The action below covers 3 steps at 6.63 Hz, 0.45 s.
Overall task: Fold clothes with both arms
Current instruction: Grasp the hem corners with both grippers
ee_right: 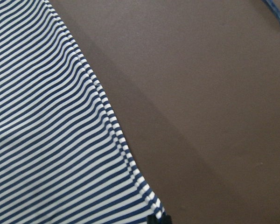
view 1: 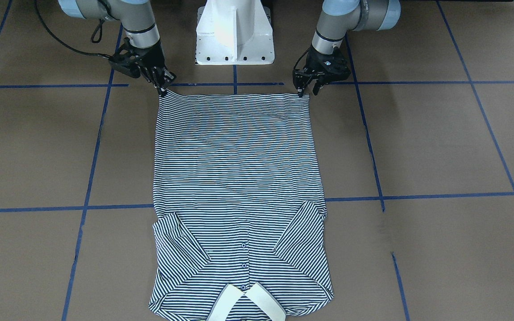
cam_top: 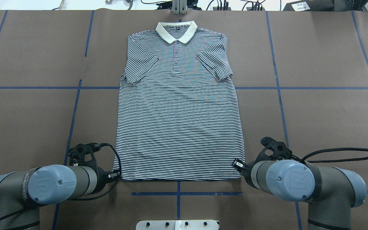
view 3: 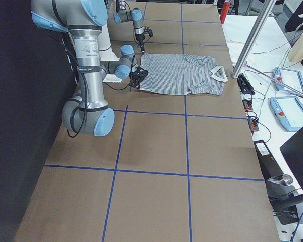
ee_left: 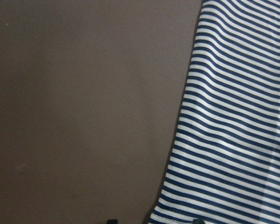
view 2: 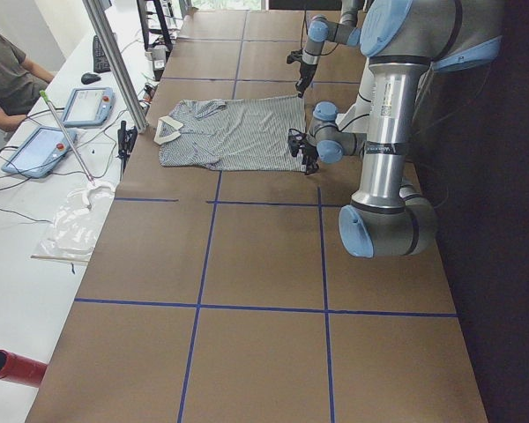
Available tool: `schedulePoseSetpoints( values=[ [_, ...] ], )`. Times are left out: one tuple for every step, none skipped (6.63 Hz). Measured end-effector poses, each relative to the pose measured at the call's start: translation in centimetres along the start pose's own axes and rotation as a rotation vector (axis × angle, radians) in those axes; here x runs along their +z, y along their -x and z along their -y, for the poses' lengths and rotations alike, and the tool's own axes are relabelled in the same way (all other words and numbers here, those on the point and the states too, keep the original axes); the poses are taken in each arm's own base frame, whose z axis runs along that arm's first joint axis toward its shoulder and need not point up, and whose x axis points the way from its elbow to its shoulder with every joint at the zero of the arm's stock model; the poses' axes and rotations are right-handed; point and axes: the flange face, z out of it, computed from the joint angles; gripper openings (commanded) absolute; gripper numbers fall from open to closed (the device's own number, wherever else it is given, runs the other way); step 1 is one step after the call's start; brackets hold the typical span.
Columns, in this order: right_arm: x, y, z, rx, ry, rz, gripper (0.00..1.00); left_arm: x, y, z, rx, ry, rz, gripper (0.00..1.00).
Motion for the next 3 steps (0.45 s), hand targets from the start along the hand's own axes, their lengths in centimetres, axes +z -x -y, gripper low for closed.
schedulePoseSetpoints(
  values=[
    [-0.03,-0.02,-0.01,0.0,0.002,-0.001,0.0,0.12,0.08,-0.07,0.0,0.001,0.003,0.4],
    [-0.05,-0.03,-0.03,0.0,0.006,-0.002,0.0,0.3,0.15,-0.11,0.0,0.002,0.007,0.07],
    [-0.05,-0.03,-0.06,0.0,0.009,-0.003,0.0,0.49,0.17,-0.13,0.0,0.002,0.01,0.0]
  ],
)
